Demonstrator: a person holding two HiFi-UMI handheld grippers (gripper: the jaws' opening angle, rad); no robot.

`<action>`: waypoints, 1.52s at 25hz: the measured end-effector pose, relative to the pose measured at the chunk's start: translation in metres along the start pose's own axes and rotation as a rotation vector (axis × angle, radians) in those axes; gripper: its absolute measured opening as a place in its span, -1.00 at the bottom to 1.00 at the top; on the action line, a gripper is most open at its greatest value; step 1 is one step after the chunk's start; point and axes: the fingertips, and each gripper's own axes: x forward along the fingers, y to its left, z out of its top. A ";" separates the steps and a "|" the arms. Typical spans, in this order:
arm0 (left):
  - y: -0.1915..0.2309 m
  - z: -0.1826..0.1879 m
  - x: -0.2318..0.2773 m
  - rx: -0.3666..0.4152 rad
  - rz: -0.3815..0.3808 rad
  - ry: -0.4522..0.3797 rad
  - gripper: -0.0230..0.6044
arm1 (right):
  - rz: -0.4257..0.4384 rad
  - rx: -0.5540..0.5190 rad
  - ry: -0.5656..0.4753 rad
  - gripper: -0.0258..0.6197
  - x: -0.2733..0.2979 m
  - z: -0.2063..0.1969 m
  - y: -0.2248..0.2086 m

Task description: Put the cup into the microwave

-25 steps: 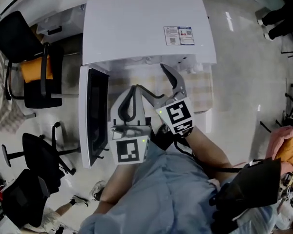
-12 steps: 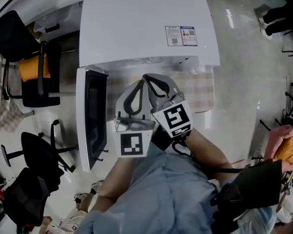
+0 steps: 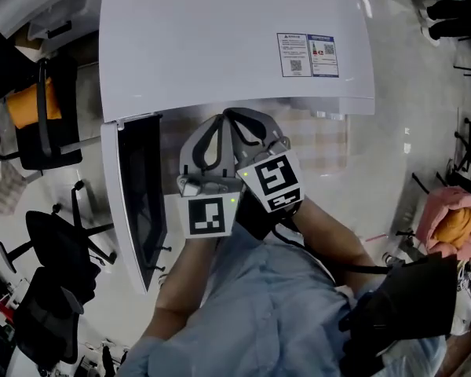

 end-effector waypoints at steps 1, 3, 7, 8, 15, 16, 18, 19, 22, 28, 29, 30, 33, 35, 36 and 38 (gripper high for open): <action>0.002 -0.004 0.005 -0.004 -0.005 0.007 -0.90 | -0.003 0.007 0.007 -0.91 0.004 -0.003 -0.003; 0.006 -0.010 0.014 -0.005 -0.016 0.021 -0.90 | -0.008 0.014 0.018 -0.91 0.012 -0.008 -0.009; 0.015 -0.020 0.027 -0.027 -0.021 0.045 -0.90 | -0.012 0.029 0.030 -0.91 0.027 -0.012 -0.016; 0.017 -0.021 0.029 -0.031 -0.022 0.046 -0.90 | -0.015 0.034 0.032 -0.91 0.029 -0.013 -0.017; 0.031 -0.021 0.045 -0.029 -0.028 0.050 -0.90 | -0.034 0.038 0.030 -0.91 0.046 -0.006 -0.029; 0.033 -0.020 0.046 -0.026 -0.026 0.048 -0.90 | -0.033 0.039 0.029 -0.91 0.048 -0.004 -0.029; 0.036 -0.018 0.050 -0.028 -0.021 0.047 -0.90 | -0.033 0.038 0.027 -0.91 0.051 -0.001 -0.032; 0.037 -0.017 0.052 -0.028 -0.018 0.046 -0.91 | -0.035 0.036 0.026 -0.91 0.053 0.000 -0.033; 0.039 -0.016 0.055 -0.017 -0.015 0.046 -0.90 | -0.039 0.037 0.025 -0.91 0.056 0.002 -0.036; 0.036 -0.011 0.050 -0.038 -0.008 0.030 -0.90 | -0.005 0.034 0.039 -0.91 0.052 0.002 -0.029; 0.033 -0.009 0.047 -0.046 -0.010 0.025 -0.90 | 0.001 0.030 0.040 -0.91 0.049 0.001 -0.027; 0.030 -0.008 0.044 -0.047 -0.011 0.020 -0.90 | 0.004 0.027 0.040 -0.91 0.045 0.001 -0.024; 0.017 -0.004 0.027 -0.030 -0.013 0.004 -0.90 | 0.010 0.027 0.031 -0.91 0.026 -0.001 -0.014; 0.006 0.001 0.012 -0.026 -0.012 -0.010 -0.90 | 0.013 0.034 0.020 -0.91 0.009 0.000 -0.006; 0.000 0.005 0.004 -0.023 -0.012 -0.021 -0.90 | 0.014 0.034 0.010 -0.91 0.000 0.001 -0.001; -0.015 0.013 -0.014 -0.008 -0.015 -0.048 -0.90 | 0.013 0.027 -0.016 -0.91 -0.021 0.005 0.008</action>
